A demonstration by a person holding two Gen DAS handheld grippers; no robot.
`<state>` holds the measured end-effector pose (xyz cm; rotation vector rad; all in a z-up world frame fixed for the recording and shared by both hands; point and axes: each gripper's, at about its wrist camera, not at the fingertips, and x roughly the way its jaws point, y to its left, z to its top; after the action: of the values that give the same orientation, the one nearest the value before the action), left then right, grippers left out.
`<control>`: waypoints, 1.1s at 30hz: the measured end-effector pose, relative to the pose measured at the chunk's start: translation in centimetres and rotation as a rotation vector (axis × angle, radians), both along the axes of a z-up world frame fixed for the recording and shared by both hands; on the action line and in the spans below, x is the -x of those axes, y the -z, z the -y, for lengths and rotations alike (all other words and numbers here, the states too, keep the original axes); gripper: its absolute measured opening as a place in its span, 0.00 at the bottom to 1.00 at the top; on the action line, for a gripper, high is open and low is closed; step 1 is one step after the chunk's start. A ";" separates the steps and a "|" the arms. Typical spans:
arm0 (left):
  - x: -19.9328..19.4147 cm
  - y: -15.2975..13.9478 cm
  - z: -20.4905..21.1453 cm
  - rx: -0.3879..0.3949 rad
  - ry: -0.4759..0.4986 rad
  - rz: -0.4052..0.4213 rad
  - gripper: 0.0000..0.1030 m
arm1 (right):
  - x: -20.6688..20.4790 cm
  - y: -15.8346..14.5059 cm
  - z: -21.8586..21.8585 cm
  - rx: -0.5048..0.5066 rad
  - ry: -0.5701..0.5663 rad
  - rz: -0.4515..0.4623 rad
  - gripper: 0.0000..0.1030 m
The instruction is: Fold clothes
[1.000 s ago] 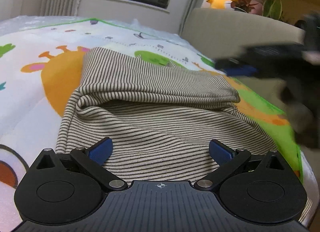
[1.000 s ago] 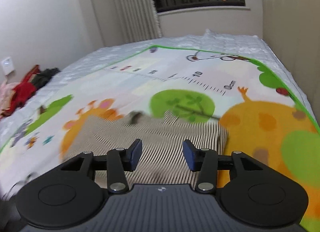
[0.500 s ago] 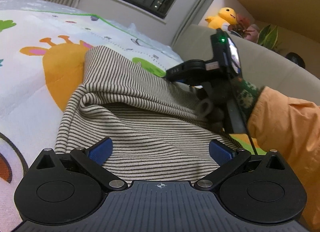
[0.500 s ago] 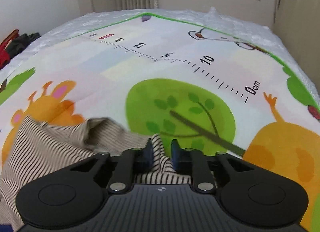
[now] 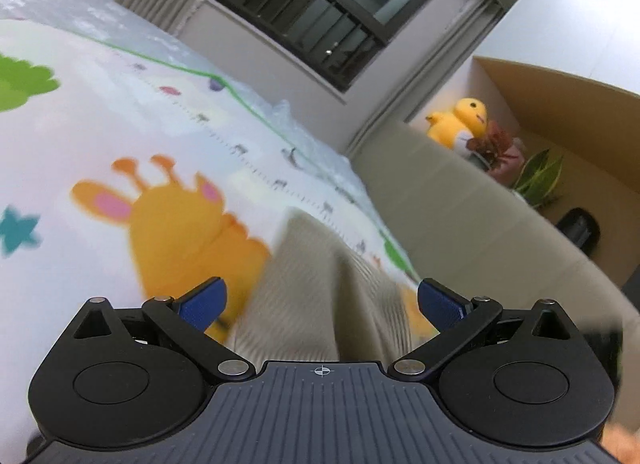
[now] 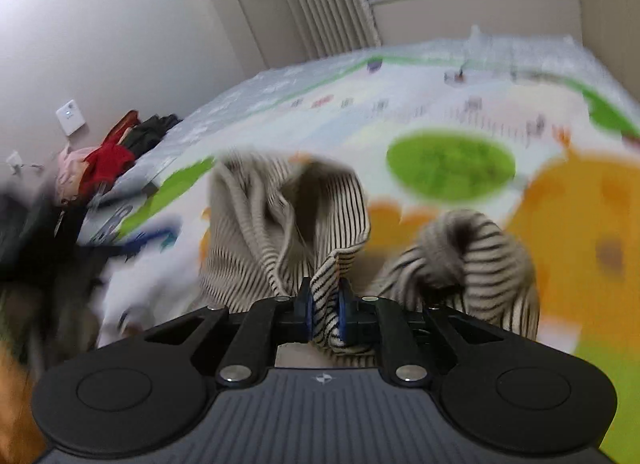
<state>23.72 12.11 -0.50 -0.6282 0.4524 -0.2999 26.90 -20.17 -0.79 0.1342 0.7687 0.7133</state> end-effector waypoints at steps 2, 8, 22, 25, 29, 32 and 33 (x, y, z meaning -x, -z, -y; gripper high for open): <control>-2.4 -0.5 1.0 -0.008 0.071 -0.018 1.00 | 1.3 1.3 0.8 -0.020 0.017 -0.027 0.10; -4.3 0.7 5.1 0.029 0.300 -0.083 1.00 | 4.4 1.7 1.4 0.016 0.016 0.043 0.12; 6.5 0.2 2.5 -0.196 0.202 -0.147 1.00 | 7.3 -1.1 10.5 -0.146 0.310 0.089 0.71; 7.5 -0.2 1.0 -0.057 0.167 -0.174 1.00 | 5.3 1.6 10.2 -0.198 0.331 -0.027 0.70; 7.9 0.2 0.3 0.051 0.126 -0.231 1.00 | 4.4 2.4 9.3 -0.263 0.331 -0.091 0.29; 8.5 -0.3 -0.2 0.058 0.106 -0.224 1.00 | 6.7 -0.3 10.0 -0.318 0.298 -0.018 0.22; 8.7 -0.5 -0.4 0.061 0.103 -0.219 1.00 | 7.8 -1.2 10.4 -0.324 0.283 0.012 0.21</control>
<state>14.97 12.51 -0.01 -0.7015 0.6892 -0.3452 19.14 -30.58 0.46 0.5219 0.6030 0.5630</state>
